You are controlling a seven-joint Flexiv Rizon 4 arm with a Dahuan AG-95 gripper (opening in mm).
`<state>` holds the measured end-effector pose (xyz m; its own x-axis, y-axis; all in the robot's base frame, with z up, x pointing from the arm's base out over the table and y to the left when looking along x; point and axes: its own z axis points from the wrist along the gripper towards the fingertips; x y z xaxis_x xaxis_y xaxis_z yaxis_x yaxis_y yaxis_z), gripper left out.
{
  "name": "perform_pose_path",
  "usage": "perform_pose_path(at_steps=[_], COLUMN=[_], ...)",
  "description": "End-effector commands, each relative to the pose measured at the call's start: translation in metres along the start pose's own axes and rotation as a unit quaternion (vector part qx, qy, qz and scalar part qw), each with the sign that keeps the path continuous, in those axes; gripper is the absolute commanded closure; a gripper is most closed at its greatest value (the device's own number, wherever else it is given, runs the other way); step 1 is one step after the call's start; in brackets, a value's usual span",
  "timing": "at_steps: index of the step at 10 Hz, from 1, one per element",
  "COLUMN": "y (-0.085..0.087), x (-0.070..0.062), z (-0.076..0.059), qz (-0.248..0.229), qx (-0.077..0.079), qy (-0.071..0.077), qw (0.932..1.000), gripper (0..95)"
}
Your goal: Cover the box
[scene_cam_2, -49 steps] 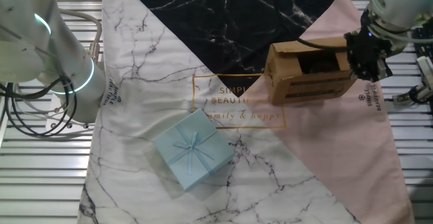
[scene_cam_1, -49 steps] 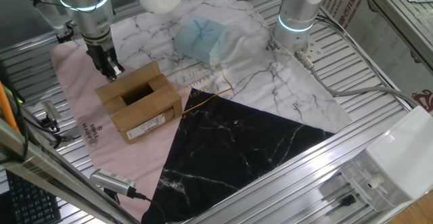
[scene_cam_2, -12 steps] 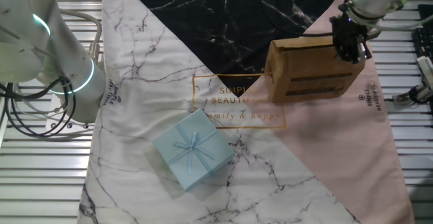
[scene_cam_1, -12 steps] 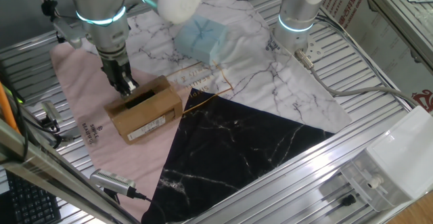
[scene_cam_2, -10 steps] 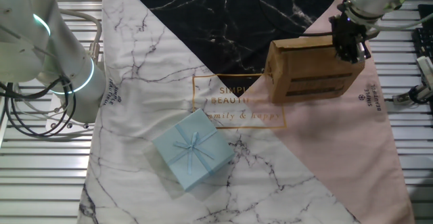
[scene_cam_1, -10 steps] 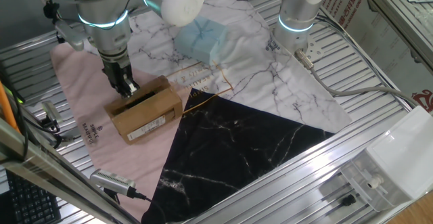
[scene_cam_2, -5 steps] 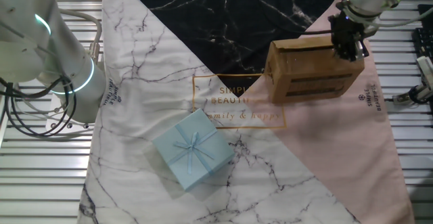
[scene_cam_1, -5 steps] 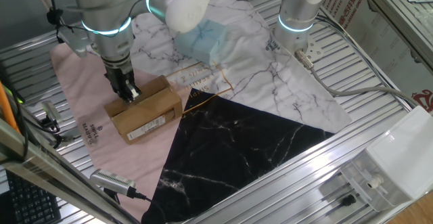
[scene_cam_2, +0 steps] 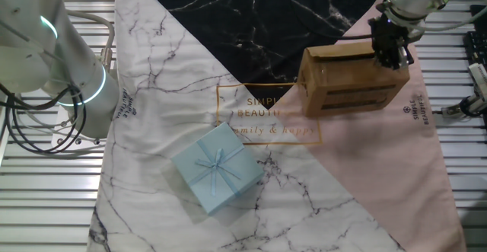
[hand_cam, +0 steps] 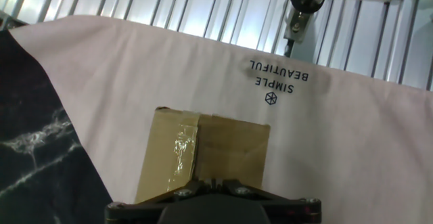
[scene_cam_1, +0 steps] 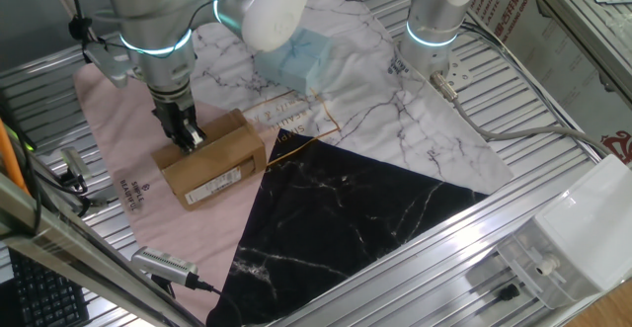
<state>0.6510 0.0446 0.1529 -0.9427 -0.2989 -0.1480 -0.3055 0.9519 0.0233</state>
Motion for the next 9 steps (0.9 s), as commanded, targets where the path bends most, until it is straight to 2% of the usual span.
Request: perform_pose_path(at_steps=[1,7,9], y=[-0.001,0.000,-0.001], x=[0.003,0.005,0.007], z=[0.005,0.010,0.016], qz=[-0.002,-0.008,-0.011], qx=[0.003,0.006,0.009], qy=[-0.004,-0.007,-0.012], qw=[1.0000,0.9999,0.9998], gripper=[95.0,95.0,95.0])
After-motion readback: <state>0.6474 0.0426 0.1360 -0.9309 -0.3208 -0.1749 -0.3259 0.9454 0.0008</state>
